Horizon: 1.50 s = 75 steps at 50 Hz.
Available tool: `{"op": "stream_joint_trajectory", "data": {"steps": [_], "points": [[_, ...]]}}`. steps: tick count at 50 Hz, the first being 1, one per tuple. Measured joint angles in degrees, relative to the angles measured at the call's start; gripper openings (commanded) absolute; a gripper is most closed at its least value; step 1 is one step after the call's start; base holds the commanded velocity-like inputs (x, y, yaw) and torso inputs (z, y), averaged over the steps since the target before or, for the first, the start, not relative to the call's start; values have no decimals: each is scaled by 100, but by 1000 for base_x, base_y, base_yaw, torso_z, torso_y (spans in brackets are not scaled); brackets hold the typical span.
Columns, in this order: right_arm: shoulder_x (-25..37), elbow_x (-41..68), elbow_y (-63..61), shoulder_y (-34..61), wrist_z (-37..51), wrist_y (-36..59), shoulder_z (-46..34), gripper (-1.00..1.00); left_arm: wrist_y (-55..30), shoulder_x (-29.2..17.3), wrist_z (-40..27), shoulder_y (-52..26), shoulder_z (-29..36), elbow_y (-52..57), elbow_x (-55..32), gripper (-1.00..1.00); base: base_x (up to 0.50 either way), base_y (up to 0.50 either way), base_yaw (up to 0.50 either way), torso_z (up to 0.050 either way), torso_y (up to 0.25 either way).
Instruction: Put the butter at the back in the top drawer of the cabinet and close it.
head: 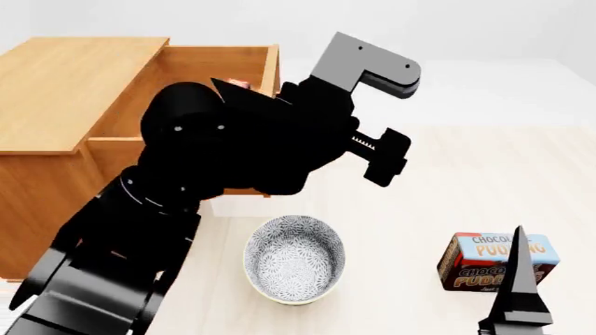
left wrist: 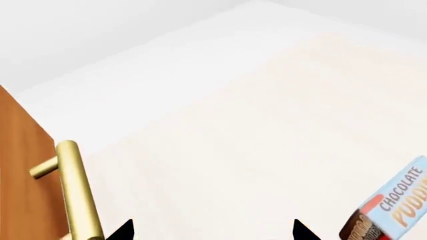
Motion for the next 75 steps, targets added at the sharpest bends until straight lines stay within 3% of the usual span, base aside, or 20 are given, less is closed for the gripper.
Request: {"op": "stream_joint_trajectory", "data": {"steps": [20, 31, 43, 75], "points": [[-3, -22, 72, -52, 0, -75, -12, 100, 744, 42, -974, -46, 973, -880, -277, 100, 0, 0, 0, 0, 0], [-8, 69, 60, -30, -70, -36, 41, 100, 652, -61, -1382, -170, 1447, -1676, -52, 100, 0, 0, 0, 0, 0], [-20, 127, 33, -40, -105, 11, 102, 100, 475, -182, -1470, -201, 1676, -1695, -101, 100, 10, 0, 0, 0, -7], [-7, 336, -91, 95, -284, 165, 235, 100, 454, -1468, -2062, -77, 1715, -1587, -223, 100, 9, 0, -1, 0, -5]]}}
